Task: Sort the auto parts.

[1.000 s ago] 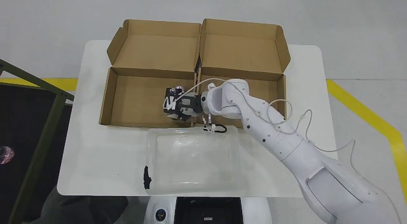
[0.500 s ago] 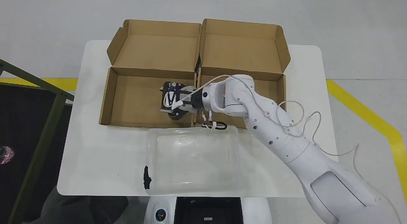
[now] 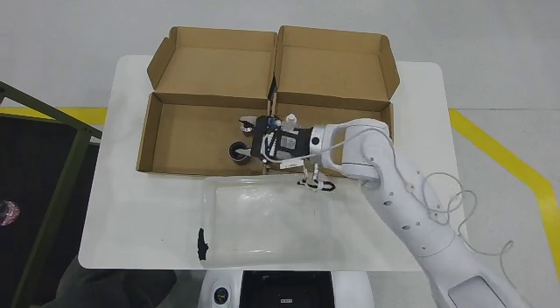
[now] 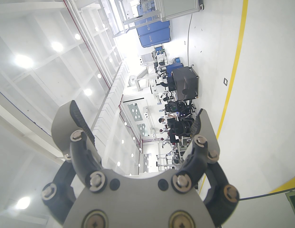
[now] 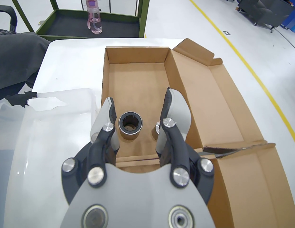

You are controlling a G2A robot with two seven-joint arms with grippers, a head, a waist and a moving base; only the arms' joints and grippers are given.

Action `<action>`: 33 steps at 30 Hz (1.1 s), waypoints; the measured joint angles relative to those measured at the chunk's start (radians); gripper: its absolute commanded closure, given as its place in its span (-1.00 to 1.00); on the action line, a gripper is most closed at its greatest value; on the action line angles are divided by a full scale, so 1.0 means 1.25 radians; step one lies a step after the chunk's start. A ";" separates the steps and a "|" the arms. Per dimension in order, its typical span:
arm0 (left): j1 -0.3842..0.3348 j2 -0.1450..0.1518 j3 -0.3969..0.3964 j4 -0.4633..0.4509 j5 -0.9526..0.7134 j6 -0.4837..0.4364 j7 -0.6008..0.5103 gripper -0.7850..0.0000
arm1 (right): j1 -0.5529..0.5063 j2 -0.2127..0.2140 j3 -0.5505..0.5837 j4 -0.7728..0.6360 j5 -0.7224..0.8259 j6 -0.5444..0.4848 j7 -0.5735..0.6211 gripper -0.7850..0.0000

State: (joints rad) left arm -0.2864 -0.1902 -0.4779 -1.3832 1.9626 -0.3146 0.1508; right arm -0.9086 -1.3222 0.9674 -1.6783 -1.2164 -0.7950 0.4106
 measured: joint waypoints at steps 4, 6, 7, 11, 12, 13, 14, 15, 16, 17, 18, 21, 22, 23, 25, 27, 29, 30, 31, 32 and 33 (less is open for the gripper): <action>0.000 0.000 0.000 0.000 0.000 0.000 0.000 -1.00 | -0.083 0.022 0.062 -0.080 -0.025 -0.014 0.011 0.05; 0.000 0.000 0.000 0.000 0.000 0.000 0.000 -1.00 | -0.119 0.031 0.092 -0.111 -0.032 -0.018 0.007 0.05; 0.000 0.000 0.000 0.000 0.000 0.000 0.000 -1.00 | -0.143 0.036 0.112 -0.130 -0.037 -0.019 -0.001 0.05; 0.000 0.000 0.000 0.000 0.000 0.000 0.000 -1.00 | -0.218 0.052 0.176 -0.184 -0.063 -0.015 -0.035 0.04; 0.000 0.000 0.000 0.000 0.000 0.000 0.000 -1.00 | -0.236 0.055 0.190 -0.194 -0.070 -0.012 -0.047 0.04; 0.000 0.000 0.000 0.000 0.000 0.000 0.000 -1.00 | -0.258 0.058 0.207 -0.205 -0.078 -0.008 -0.063 0.03; 0.000 0.000 0.000 0.000 0.000 0.000 0.000 -1.00 | -0.275 0.061 0.219 -0.211 -0.084 -0.005 -0.076 0.02; 0.000 0.000 0.000 0.000 0.000 0.000 0.000 -1.00 | -0.291 0.064 0.231 -0.216 -0.089 -0.002 -0.089 0.00; 0.000 0.000 0.000 0.000 0.000 0.000 0.000 -1.00 | -0.310 0.067 0.246 -0.223 -0.096 0.001 -0.108 -0.05; 0.000 0.000 0.000 0.000 0.000 0.000 0.000 -1.00 | -0.325 0.069 0.255 -0.228 -0.101 0.003 -0.121 -0.16; 0.000 0.000 0.000 0.000 0.000 0.000 0.000 -1.00 | -0.338 0.071 0.263 -0.234 -0.106 0.004 -0.133 -0.25; 0.000 0.000 0.000 0.000 0.000 0.000 0.000 -1.00 | -0.375 0.077 0.293 -0.254 -0.125 0.012 -0.168 -0.33; 0.000 0.000 0.000 0.000 0.000 0.000 0.000 -1.00 | -0.389 0.079 0.308 -0.261 -0.131 0.019 -0.182 -0.34; 0.000 0.000 0.000 0.000 0.000 0.000 0.000 -1.00 | -0.400 0.081 0.320 -0.265 -0.136 0.026 -0.193 -0.32; 0.000 0.000 0.000 0.000 0.000 0.000 0.000 -1.00 | -0.425 0.085 0.348 -0.276 -0.145 0.042 -0.216 -0.42; 0.000 0.000 0.000 0.000 0.000 0.000 0.000 -1.00 | -0.447 0.088 0.371 -0.284 -0.153 0.052 -0.234 -0.51; 0.000 0.000 0.000 0.000 0.000 0.000 0.000 -1.00 | -0.474 0.092 0.397 -0.294 -0.159 0.061 -0.254 -0.53; 0.000 0.000 0.000 0.000 0.000 0.000 0.000 -1.00 | -0.486 0.094 0.408 -0.297 -0.160 0.064 -0.261 -0.55; 0.000 0.000 0.000 0.000 0.000 0.000 0.000 -1.00 | -0.501 0.096 0.424 -0.301 -0.162 0.066 -0.268 -0.57; 0.000 0.000 0.000 0.000 0.000 0.000 0.000 -1.00 | -0.512 0.097 0.435 -0.303 -0.163 0.067 -0.272 -0.58; 0.000 0.000 0.000 0.000 0.000 0.000 0.000 -1.00 | -0.522 0.099 0.446 -0.305 -0.163 0.068 -0.277 -0.61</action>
State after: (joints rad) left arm -0.2864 -0.1902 -0.4779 -1.3832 1.9626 -0.3146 0.1508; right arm -1.5614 -1.1990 1.5248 -2.0599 -1.4197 -0.7095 0.0648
